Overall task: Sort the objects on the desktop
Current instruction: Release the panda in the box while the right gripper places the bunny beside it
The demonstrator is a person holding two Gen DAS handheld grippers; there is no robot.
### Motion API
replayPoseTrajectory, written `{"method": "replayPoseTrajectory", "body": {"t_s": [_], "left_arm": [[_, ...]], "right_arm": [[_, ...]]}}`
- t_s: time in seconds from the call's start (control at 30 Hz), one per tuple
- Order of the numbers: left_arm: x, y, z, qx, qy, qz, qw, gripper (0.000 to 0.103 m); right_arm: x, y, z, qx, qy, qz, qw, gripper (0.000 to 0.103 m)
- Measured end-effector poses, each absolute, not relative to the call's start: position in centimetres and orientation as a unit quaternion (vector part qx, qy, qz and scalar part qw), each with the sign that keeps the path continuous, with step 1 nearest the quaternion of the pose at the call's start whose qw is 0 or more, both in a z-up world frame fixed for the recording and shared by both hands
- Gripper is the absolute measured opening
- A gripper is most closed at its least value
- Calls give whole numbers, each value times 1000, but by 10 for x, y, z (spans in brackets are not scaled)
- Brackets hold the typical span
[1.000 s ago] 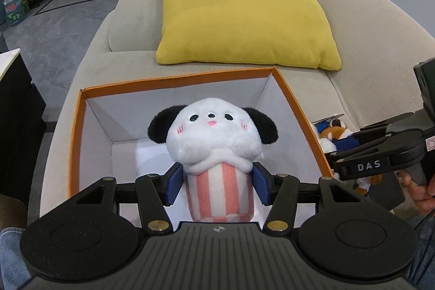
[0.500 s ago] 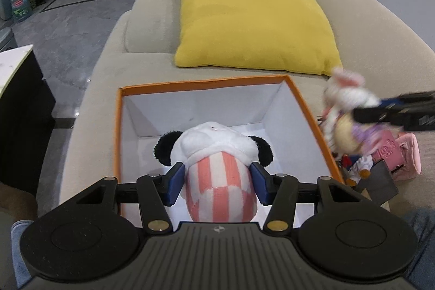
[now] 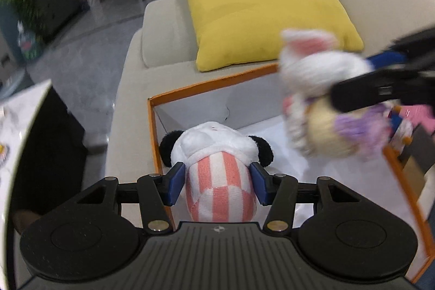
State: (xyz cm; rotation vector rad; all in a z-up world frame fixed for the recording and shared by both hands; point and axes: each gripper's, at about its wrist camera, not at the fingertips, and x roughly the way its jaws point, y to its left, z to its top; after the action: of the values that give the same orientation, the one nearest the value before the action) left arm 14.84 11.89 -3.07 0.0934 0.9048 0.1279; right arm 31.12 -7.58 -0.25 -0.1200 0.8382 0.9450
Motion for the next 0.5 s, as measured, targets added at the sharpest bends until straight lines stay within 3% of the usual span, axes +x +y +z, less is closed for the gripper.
{"method": "replayPoseTrajectory", "body": {"t_s": [0.5], "left_arm": [[166, 78, -93, 320, 380, 72, 865, 60]], "right_arm": [[344, -20, -69, -129, 437, 453, 767, 46]]}}
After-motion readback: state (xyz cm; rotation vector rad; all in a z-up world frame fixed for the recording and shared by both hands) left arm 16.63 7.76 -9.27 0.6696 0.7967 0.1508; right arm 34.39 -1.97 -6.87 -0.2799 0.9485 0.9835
